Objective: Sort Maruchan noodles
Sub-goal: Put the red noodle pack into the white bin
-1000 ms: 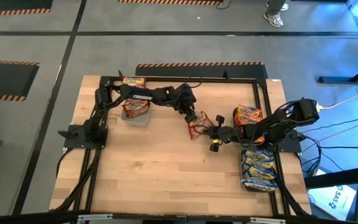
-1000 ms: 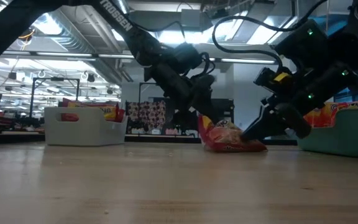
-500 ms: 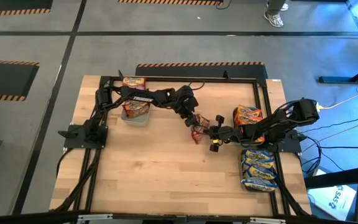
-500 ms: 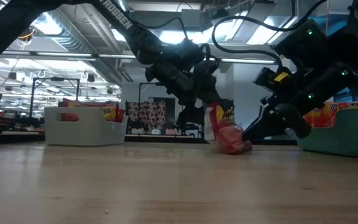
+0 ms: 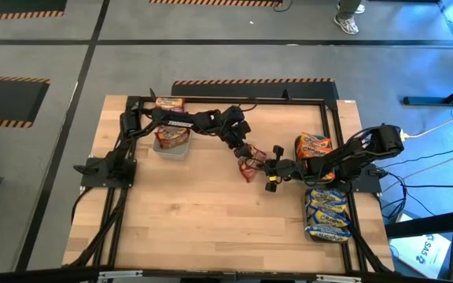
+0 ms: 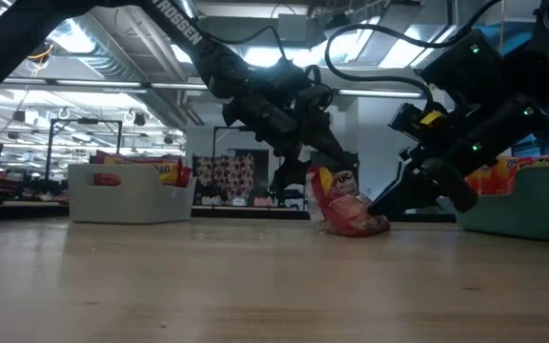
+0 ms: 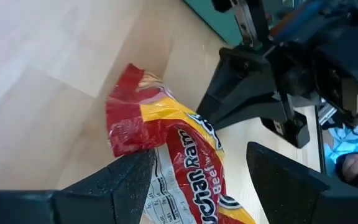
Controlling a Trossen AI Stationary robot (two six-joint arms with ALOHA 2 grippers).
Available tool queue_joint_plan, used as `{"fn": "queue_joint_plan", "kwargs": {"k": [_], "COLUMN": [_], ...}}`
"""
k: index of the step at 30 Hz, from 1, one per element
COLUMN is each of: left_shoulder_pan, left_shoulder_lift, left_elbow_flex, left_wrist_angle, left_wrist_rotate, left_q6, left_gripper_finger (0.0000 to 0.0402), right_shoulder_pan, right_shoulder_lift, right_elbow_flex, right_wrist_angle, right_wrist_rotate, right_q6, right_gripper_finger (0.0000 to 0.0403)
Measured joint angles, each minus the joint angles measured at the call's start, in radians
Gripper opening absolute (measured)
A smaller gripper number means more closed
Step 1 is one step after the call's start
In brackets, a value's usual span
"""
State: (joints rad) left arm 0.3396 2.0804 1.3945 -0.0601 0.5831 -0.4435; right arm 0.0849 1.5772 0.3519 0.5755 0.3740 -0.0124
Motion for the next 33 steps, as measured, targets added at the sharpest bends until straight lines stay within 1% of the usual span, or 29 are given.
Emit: {"fn": "queue_joint_plan", "kwargs": {"k": [2, 7, 12, 15, 18, 22, 31, 33], "left_shoulder_pan": [-0.005, -0.028, -0.050, -0.051, -0.050, -0.054, -0.053, -0.053], "left_shoulder_lift": [0.000, 0.000, 0.008, 0.008, 0.008, 0.008, 0.008, 0.008], "left_elbow_flex": [0.000, 0.000, 0.000, 0.000, 0.000, 0.000, 0.000, 0.000], "left_wrist_angle": [-0.009, -0.071, -0.075, -0.076, -0.075, -0.060, -0.059, -0.058], "left_wrist_rotate": [-0.018, -0.143, -0.219, -0.245, -0.247, -0.238, -0.235, -0.235], "left_q6": [0.008, 0.053, 0.073, 0.088, 0.104, 0.114, 0.192, 0.206], "left_gripper_finger": [0.0251, 0.0251, 0.0251, 0.0250, 0.0237, 0.0192, 0.0062, 0.0035], "right_shoulder_pan": [0.000, 0.000, 0.000, 0.000, 0.000, 0.000, 0.000, 0.000], "right_shoulder_lift": [0.000, 0.000, 0.000, 0.000, 0.000, 0.000, -0.001, -0.001], "right_elbow_flex": [0.000, 0.000, 0.000, 0.000, 0.000, 0.000, 0.000, 0.000], "right_wrist_angle": [0.000, 0.005, 0.008, 0.013, 0.016, 0.016, 0.017, 0.027], "right_wrist_rotate": [0.000, 0.000, 0.000, 0.000, 0.000, 0.000, 0.000, 0.017], "right_q6": [0.000, 0.000, 0.000, 0.000, 0.000, 0.000, 0.005, 0.005], "right_gripper_finger": [0.0001, 0.0001, 0.0001, 0.0001, 0.0001, 0.0001, 0.0001, 0.0001]}}
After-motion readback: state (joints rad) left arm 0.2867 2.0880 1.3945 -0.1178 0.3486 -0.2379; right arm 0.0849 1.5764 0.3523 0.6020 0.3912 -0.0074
